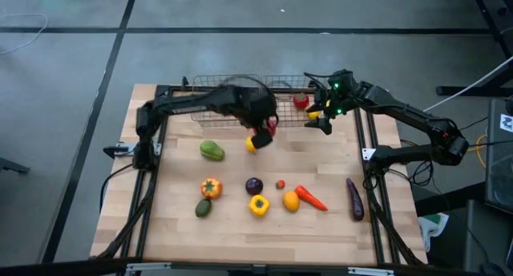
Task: Sort produce into baskets
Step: Put the red bell pepper into the left golden wire basket
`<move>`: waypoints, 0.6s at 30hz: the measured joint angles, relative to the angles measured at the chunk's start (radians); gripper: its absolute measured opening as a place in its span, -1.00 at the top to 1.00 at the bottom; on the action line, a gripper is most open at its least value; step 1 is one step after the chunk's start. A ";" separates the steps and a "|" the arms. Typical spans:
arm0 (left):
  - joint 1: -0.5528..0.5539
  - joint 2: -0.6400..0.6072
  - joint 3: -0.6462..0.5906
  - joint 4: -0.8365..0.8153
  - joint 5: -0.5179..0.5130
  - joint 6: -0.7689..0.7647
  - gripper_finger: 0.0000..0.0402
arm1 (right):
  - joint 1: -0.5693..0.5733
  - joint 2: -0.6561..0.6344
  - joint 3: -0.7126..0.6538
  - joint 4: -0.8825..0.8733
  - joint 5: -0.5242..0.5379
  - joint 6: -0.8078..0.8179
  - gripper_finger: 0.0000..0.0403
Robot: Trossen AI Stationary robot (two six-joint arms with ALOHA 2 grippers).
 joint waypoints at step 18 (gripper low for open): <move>0.387 -0.114 -0.028 -0.080 -0.015 0.023 -0.58 | 0.000 0.000 0.000 -0.002 0.036 0.000 -0.62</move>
